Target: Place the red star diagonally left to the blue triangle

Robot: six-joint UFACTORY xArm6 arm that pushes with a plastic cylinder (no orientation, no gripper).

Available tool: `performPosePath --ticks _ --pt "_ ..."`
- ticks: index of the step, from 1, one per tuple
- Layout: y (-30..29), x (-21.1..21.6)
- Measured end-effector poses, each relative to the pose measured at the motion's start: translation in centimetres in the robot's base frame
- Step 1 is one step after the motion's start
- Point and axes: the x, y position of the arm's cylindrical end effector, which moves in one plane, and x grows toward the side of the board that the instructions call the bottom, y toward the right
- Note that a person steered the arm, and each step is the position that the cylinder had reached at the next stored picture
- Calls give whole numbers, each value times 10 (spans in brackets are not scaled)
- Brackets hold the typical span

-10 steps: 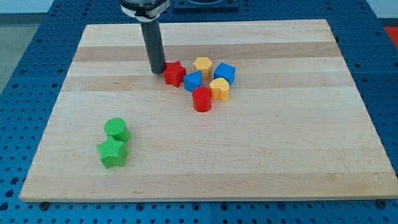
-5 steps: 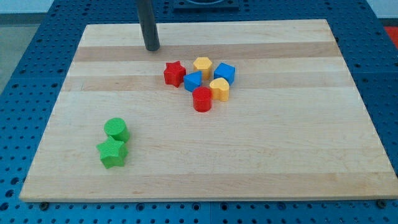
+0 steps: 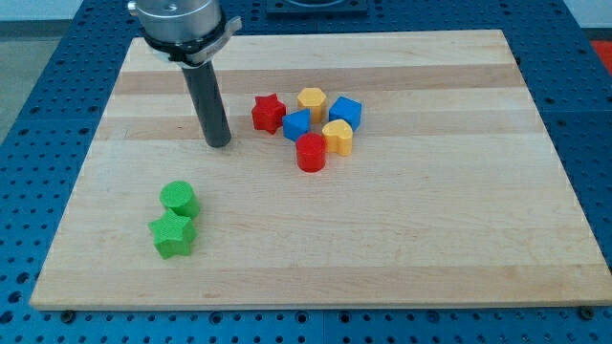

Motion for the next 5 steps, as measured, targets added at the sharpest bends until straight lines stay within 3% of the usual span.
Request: performPosePath --ticks 5 --pt "39 -26"
